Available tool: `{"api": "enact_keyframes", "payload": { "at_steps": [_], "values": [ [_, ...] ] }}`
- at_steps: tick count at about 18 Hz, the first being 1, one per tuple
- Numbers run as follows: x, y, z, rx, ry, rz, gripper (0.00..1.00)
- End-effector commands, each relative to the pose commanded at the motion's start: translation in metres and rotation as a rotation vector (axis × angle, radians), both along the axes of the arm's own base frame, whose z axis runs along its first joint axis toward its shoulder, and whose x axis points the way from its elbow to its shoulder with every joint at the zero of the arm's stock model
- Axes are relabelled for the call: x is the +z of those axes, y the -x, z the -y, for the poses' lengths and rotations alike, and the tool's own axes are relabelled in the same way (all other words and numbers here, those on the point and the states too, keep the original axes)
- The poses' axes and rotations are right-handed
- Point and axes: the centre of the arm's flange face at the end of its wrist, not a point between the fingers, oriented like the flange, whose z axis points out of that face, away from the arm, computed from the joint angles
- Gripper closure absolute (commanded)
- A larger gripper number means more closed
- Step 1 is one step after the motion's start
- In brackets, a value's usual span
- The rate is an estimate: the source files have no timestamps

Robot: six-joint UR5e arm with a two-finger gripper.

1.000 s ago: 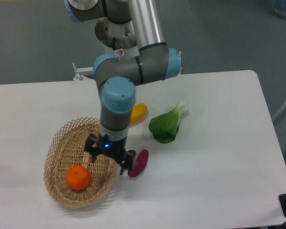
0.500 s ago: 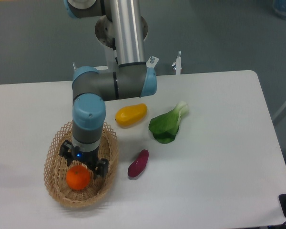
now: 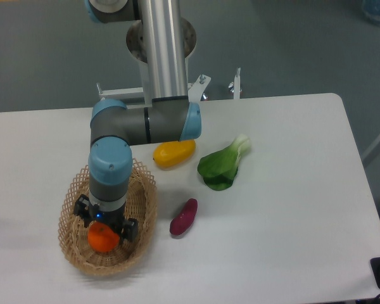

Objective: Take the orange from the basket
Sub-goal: 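Lower the gripper onto the orange and close it around the fruit, then lift the orange out of the basket and carry it past the bok choy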

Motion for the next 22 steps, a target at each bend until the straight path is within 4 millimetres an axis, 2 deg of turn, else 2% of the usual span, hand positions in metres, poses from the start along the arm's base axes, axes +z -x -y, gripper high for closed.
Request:
{"api": "enact_keyframes", "payload": {
  "at_steps": [1,3,5,6,9,12,13,15,17,19,22],
  "values": [
    [-0.006,-0.002,-0.002,0.001,0.021,-0.036,0.0],
    [-0.001,-0.002,-0.005,0.003,0.006,-0.045,0.0],
    [0.007,0.0,-0.007,0.011,-0.009,-0.05,0.25],
    [0.012,0.001,-0.009,0.017,-0.016,-0.052,0.48],
    [0.021,0.005,-0.016,0.018,-0.035,-0.063,0.76],
    [0.031,0.008,-0.018,0.019,-0.052,-0.068,0.79],
    [0.04,0.012,-0.015,0.024,-0.063,-0.073,0.79],
    [0.065,0.034,0.0,0.053,-0.086,-0.088,0.78],
    [0.073,0.046,0.006,0.073,-0.094,-0.094,0.78],
    [0.081,0.07,0.016,0.096,-0.1,-0.102,0.78],
    [0.091,0.095,0.033,0.104,-0.09,-0.11,0.78]
  ]
}}
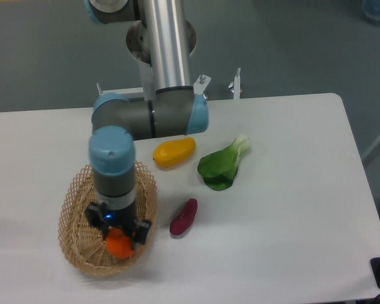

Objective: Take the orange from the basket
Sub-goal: 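Lift the orange out of the basket and carry it past the bok choy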

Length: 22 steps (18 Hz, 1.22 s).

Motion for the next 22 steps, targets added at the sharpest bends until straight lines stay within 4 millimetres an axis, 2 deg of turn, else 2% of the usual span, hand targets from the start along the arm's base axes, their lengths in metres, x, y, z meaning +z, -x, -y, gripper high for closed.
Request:
{"api": "enact_keyframes", "payload": {
  "at_steps": [6,11,15,22],
  "values": [
    [0.021,0.072,0.049,0.05,0.021,-0.013,0.78],
    [0.038,0.119,0.085,0.045,0.019,-0.067,0.76],
    [0.038,0.147,0.107,0.029,0.053,-0.109,0.72],
    [0.034,0.172,0.128,-0.052,0.127,-0.174,0.71]
  ]
}}
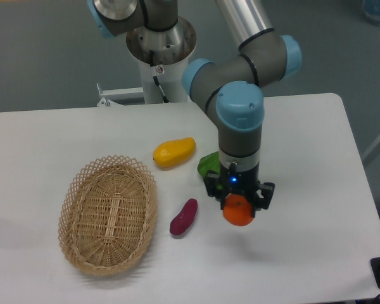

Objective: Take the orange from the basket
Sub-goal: 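Lift the orange out of the basket and carry it past the bok choy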

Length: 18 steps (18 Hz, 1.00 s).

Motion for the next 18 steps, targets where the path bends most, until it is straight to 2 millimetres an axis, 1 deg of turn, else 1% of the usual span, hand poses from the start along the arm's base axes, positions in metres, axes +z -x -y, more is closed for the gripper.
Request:
{"api": "enact_keyframes", "payload": {
  "at_steps": [5,10,12,13,18],
  "values": [
    [-0.001,0.024,0.021,-0.046,0.051,-0.031,0.71],
    [-0.002,0.038,0.029,-0.055,0.065,-0.037,0.72],
    [-0.005,0.044,0.038,-0.042,0.067,-0.031,0.72],
    [-0.003,0.047,0.04,-0.039,0.067,-0.032,0.71],
    [-0.005,0.064,0.07,-0.091,0.12,0.013,0.71]
  ]
}}
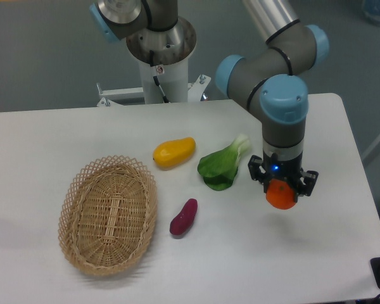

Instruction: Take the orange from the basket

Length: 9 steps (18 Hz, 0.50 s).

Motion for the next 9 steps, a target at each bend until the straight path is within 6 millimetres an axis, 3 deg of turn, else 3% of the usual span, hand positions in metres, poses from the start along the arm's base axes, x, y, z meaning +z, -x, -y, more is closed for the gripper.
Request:
{"api": "enact_keyframes", "payload": {
  "at_steps": [9],
  "values": [
    [-0.0005,0.006,0.008,-0.01,0.009,0.007,0.72]
  ]
}}
